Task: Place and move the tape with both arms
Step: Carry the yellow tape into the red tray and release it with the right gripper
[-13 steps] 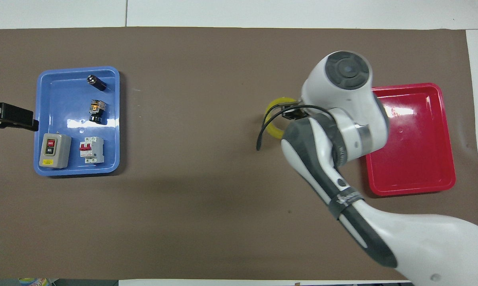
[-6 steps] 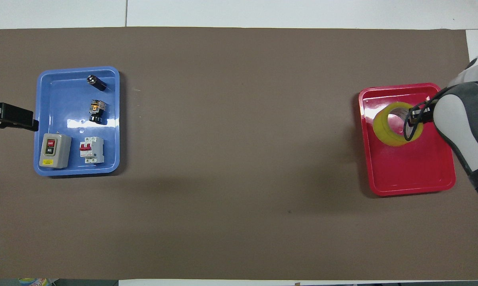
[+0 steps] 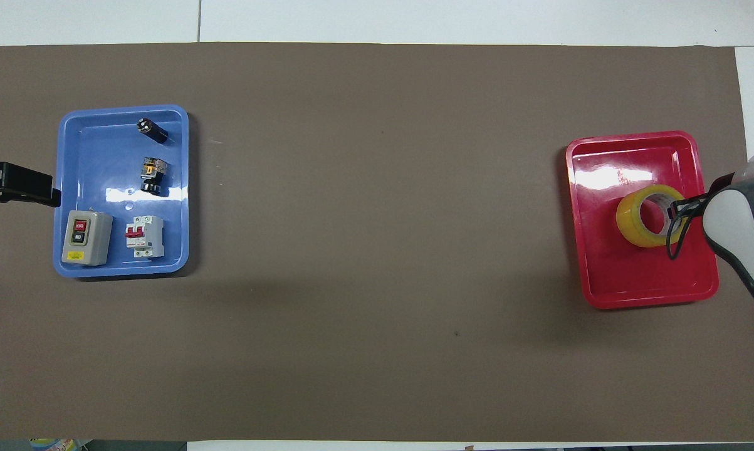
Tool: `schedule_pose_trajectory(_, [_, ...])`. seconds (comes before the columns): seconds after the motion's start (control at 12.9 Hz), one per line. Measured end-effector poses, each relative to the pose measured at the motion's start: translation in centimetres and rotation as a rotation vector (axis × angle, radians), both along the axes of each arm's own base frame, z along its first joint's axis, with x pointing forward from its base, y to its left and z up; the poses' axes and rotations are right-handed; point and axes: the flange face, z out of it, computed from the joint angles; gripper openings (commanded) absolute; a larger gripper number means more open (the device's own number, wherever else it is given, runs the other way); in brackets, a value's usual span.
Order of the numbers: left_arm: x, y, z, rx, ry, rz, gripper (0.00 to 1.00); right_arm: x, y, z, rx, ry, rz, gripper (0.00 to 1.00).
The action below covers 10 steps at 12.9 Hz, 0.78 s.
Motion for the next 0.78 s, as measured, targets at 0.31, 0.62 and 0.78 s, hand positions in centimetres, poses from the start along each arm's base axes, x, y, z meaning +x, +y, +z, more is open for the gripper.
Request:
schedule_pose_trajectory(0.31, [0.0, 0.0, 0.0, 0.000, 0.000, 0.000, 1.00, -0.7, 1.8, -0.4, 0.003, -0.006, 0.021, 0.00])
schedule_pose_trajectory(0.62, [0.0, 0.0, 0.0, 0.000, 0.000, 0.000, 1.00, -1.2, 1.9, -0.7, 0.006, 0.001, 0.020, 0.00])
schedule_pose_trajectory(0.78, [0.0, 0.0, 0.0, 0.000, 0.000, 0.000, 1.00, -1.5, 2.0, -1.2, 0.000, -0.018, 0.020, 0.00])
